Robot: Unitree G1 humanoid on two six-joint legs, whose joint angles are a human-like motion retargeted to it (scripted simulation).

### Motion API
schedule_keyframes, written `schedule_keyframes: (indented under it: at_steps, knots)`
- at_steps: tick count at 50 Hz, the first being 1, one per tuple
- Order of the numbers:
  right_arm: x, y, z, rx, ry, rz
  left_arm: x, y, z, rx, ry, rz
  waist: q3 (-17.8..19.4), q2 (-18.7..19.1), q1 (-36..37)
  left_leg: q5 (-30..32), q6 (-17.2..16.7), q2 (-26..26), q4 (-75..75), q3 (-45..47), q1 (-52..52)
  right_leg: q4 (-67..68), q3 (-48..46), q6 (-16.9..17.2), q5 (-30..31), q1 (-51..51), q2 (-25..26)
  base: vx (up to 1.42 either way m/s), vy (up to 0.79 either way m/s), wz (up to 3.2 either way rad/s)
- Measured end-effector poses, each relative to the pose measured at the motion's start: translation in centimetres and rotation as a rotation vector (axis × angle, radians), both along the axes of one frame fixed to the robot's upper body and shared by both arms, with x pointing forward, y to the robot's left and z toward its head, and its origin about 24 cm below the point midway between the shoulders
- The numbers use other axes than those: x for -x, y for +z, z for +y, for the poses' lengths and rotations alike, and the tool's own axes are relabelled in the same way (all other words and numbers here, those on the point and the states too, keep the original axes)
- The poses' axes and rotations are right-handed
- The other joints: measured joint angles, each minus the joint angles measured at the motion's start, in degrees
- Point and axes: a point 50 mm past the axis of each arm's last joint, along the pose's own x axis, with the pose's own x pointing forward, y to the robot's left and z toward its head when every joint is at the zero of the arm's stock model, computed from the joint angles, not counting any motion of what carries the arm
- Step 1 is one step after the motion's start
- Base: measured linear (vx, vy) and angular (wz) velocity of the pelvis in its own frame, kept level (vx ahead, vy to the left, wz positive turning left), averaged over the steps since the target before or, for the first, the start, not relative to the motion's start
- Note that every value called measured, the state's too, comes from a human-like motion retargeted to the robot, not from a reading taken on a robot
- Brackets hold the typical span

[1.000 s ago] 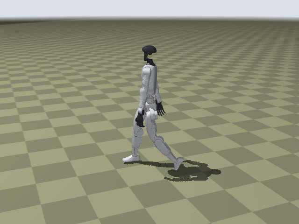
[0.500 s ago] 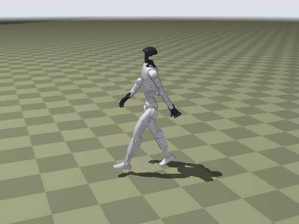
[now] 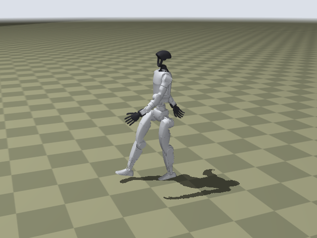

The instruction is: Walk run

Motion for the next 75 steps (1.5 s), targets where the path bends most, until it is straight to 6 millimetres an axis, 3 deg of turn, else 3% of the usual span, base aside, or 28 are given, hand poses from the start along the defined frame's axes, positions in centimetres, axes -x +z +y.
schedule_keyframes:
  at_steps: [3, 5, 6, 10, 12, 13, 15, 17, 22, 26, 30, 32, 35, 38, 40, 42, 43, 45, 48, 53, 58, 60, 63, 65, 67, 70, 72, 75]
  knots:
    - [-0.3, -0.2, 0.0, 0.029, -0.034, -0.01, 0.2, 0.1, 0.4, -0.031, 0.003, -0.031, -0.89, 1.08, 1.13, 1.54, -3.15, 1.0, 1.04, 1.47, 3.51, -4.43, -2.24, 0.36, -1.86, -1.08, 1.16, 1.28, -0.49, -0.28]
    - [-1.3, -0.7, -0.2, 0.05, -0.039, -0.044, 1.8, -1.2, 0.3, -0.034, 0.015, 0.004, -2.41, 1.81, 1.14, 6.27, -6.44, 1.61, 3.01, 2.07, 4.03, 1.12, -0.35, -6.82, -1.4, -1.88, 3.33, 1.0, -0.36, 0.22]
    - [-2.1, -1.1, -0.3, 0.061, -0.038, -0.073, 3.2, -2.5, 0.0, -0.025, 0.013, 0.055, -3.09, 2.05, -0.04, 11.03, -8.78, 2.11, 4.86, 1.09, 4.27, 2.9, -4.78, -6.11, 1.85, -1.79, 2.04, 1.02, -0.38, 0.65]
    - [-6.5, -3.0, -1.2, 0.062, -0.013, -0.237, 12.2, -8.5, -1.6, 0.025, -0.029, 0.401, -5.03, 2.38, -1.6, 36.46, -18.0, 4.41, 20.08, 3.48, 1.44, 9.54, 6.21, -8.5, 3.45, 1.0, 4.39, 1.36, -0.61, 0.3]
    - [-10.6, -4.3, -2.2, 0.04, 0.026, -0.332, 17.9, -10.7, -1.9, 0.022, -0.067, 0.634, -3.53, 3.72, -1.35, 42.47, -19.89, 6.04, 37.76, 3.37, -5.25, 12.59, 6.16, -11.82, -0.44, 3.6, 7.77, 1.11, -0.47, -0.65]
    - [-13.2, -4.8, -2.7, 0.03, 0.055, -0.382, 20.7, -11.3, -1.7, 0.01, -0.091, 0.749, -1.88, 5.29, -0.71, 42.47, -20.51, 8.09, 48.1, 2.57, -8.56, 14.3, 0.48, -13.56, -2.16, 5.71, 9.54, 1.1, -0.47, -0.8]
    - [-18.6, -5.5, -3.3, 0.034, 0.111, -0.504, 26.5, -12.0, -1.9, -0.031, -0.157, 0.962, -3.4, 1.32, -1.24, 42.47, -15.26, 4.48, 49.77, 5.97, -13.13, 12.85, 0.97, -14.81, -3.31, 9.06, 5.7, 0.94, -0.42, -0.39]
    - [-24.6, -5.7, -3.3, 0.045, 0.163, -0.693, 32.5, -11.8, -2.3, -0.093, -0.202, 1.149, -4.07, -0.24, -1.22, 36.34, -10.41, 5.59, 51.02, 9.84, -19.06, 11.92, 3.05, -15.85, -4.63, 11.7, 6.58, 1.03, -0.41, -0.33]
    - [-38.4, -2.3, -3.2, 0.054, 0.224, -1.234, 44.9, -8.8, -5.3, 0.009, -0.282, 1.493, -3.98, -4.13, 3.87, 19.36, -6.05, 7.75, 42.94, 17.48, -32.45, 5.52, 8.67, -16.36, -4.07, 20.53, 7.46, 0.95, -0.28, -1.09]
    - [-46.4, 3.2, -3.8, 0.072, 0.249, -1.604, 51.4, -5.4, -7.2, 0.171, -0.202, 1.699, -2.71, -4.06, 8.72, 17.62, -5.96, 9.58, 19.69, 19.06, -37.06, 2.95, 12.1, -17.9, -5.59, 26.68, 11.22, 0.95, -0.15, -0.94]
    - [-50.5, 7.7, -5.2, 0.144, 0.276, -1.818, 55.0, -2.9, -7.7, 0.223, -0.039, 1.835, -1.1, -4.06, 13.25, 11.34, -5.81, 8.7, 0.47, 18.55, -38.72, 2.62, 14.87, -18.17, -6.8, 33.51, 13.11, 1.09, -0.06, -0.62]
    - [-50.8, 8.3, -5.7, 0.18, 0.264, -1.844, 55.3, -2.6, -7.4, 0.238, 0.033, 1.865, -1.02, -4.55, 13.26, 9.14, -6.22, 7.43, -3.38, 18.15, -39.14, 3.45, 14.22, -16.3, -4.85, 36.16, 12.73, 1.32, 0.05, 0.0]
    - [-49.2, 6.5, -6.0, 0.211, 0.201, -1.787, 54.3, -3.3, -6.7, 0.24, 0.105, 1.851, -3.2, -4.78, 14.44, 8.34, -6.02, 8.61, 1.49, 21.25, -38.75, 6.02, 12.46, -10.93, 3.51, 38.42, 11.71, 1.26, 0.09, -0.26]
    - [-44.3, 2.2, -5.7, 0.183, 0.127, -1.592, 51.5, -5.3, -5.4, 0.175, 0.118, 1.745, -6.33, -4.24, 15.75, 14.41, -5.5, 8.98, 4.89, 21.37, -37.19, 12.49, 8.93, -3.11, 21.73, 38.5, 10.75, 1.46, 0.16, -0.15]
    - [-39.8, -0.9, -4.9, 0.125, 0.106, -1.403, 48.0, -7.2, -4.3, 0.12, 0.118, 1.635, -6.75, -4.52, 13.09, 14.9, -2.99, 5.55, 9.83, 13.51, -36.99, 25.37, 9.68, 1.86, 28.99, 34.9, 12.42, 1.21, 0.07, 1.03]
    - [-35.0, -3.3, -4.1, 0.069, 0.094, -1.176, 42.2, -9.6, -2.7, 0.067, 0.115, 1.476, -5.46, -7.11, 10.89, 10.8, -0.43, -0.1, 13.81, 11.9, -34.72, 44.08, 6.55, 5.81, 28.99, 28.57, 10.1, 1.23, 0.0, 0.97]
    - [-32.1, -4.4, -3.7, 0.044, 0.084, -1.051, 39.0, -10.5, -2.1, 0.043, 0.115, 1.393, -5.32, -6.14, 11.66, 9.59, 0.06, 2.28, 13.47, 14.72, -32.25, 45.85, 4.86, 6.55, 28.99, 27.08, 9.73, 1.16, 0.02, 0.2]
    - [-25.8, -5.6, -2.6, 0.004, 0.058, -0.813, 31.8, -11.8, -1.4, 0.013, 0.116, 1.183, -5.19, -1.51, 13.02, 8.68, -0.47, 8.35, 10.9, 15.17, -27.72, 43.24, 1.74, 2.56, 26.76, 23.46, 14.33, 0.99, 0.0, 0.19]
    - [-16.7, -5.6, -1.0, -0.019, 0.034, -0.54, 20.0, -11.5, -2.5, 0.046, 0.107, 0.775, -4.18, 0.0, 10.37, 7.64, -1.18, 6.57, 7.29, 10.27, -21.15, 43.44, 1.97, -0.2, 17.04, 15.86, 15.63, 1.09, -0.07, 1.31]
    - [-3.9, -2.2, 2.7, -0.099, -0.021, -0.19, 4.3, -4.6, -3.0, 0.123, 0.085, 0.181, -3.35, 1.85, 3.27, 6.4, -1.46, 3.8, 1.53, 1.97, -11.84, 26.48, -1.39, 0.0, 5.63, 7.07, 7.51, 1.02, -0.17, 1.45]
    - [3.5, 2.2, 4.7, -0.123, -0.115, 0.079, -3.7, 3.5, -2.2, 0.093, 0.035, -0.169, -1.88, -0.34, -0.68, 1.98, -1.76, 0.23, 0.3, -1.1, -2.49, 3.95, -0.54, -1.44, 0.87, 2.01, 0.86, 1.02, -0.34, 0.55]
    - [4.9, 3.3, 4.5, -0.089, -0.146, 0.148, -4.8, 5.4, -1.7, 0.068, 0.04, -0.247, -2.13, 0.28, 0.77, 0.62, -3.02, 0.93, 0.03, 0.37, 0.18, -4.15, 2.41, -1.49, -0.84, 0.1, 2.05, 0.83, -0.27, -0.6]
    - [5.3, 3.6, 3.7, -0.012, -0.192, 0.186, -4.5, 5.5, -1.3, 0.05, 0.08, -0.294, -3.36, 1.13, 1.86, 2.97, -5.84, 1.38, 1.62, 1.69, 2.74, -2.25, -1.11, -4.0, -1.46, -1.33, 2.22, 1.14, -0.43, -0.36]
    - [4.4, 2.9, 3.1, 0.041, -0.213, 0.154, -3.1, 3.9, -1.4, 0.052, 0.099, -0.264, -4.62, 1.89, 0.84, 8.26, -9.26, 2.36, 3.71, 1.09, 3.46, 2.68, -3.64, -8.08, -0.91, -1.71, 2.36, 1.22, -0.5, 0.51]
    - [2.5, 1.5, 2.4, 0.087, -0.221, 0.066, -0.3, 0.5, -1.6, 0.057, 0.092, -0.143, -6.01, 2.23, -1.32, 19.34, -13.24, 3.79, 7.9, 0.76, 3.47, 4.58, -5.07, -7.0, 4.32, -0.25, 1.67, 1.28, -0.61, 0.79]
    - [-2.3, -1.4, 1.0, 0.113, -0.214, -0.11, 6.8, -5.7, -2.2, 0.048, 0.04, 0.179, -7.04, 1.51, -1.83, 37.66, -19.06, 4.8, 21.92, 2.32, -0.46, 8.37, 5.02, -10.71, 3.61, 2.12, 3.86, 1.18, -0.62, 0.11]
    - [-7.8, -3.6, -0.4, 0.104, -0.183, -0.256, 13.1, -9.1, -1.9, 0.024, 0.011, 0.452, -5.19, 1.78, -1.36, 42.47, -20.64, 6.34, 38.67, 3.31, -6.41, 9.54, 2.42, -13.56, 1.02, 6.07, 6.37, 0.89, -0.52, -0.68]
    - [-18.8, -5.7, -1.9, 0.061, -0.116, -0.536, 24.4, -11.8, -1.6, 0.024, -0.044, 0.924, -6.51, -2.48, -2.04, 40.38, -15.08, 2.53, 45.53, 7.36, -13.83, 7.51, -0.91, -15.38, -0.38, 11.2, 2.99, 0.81, -0.46, -0.71]
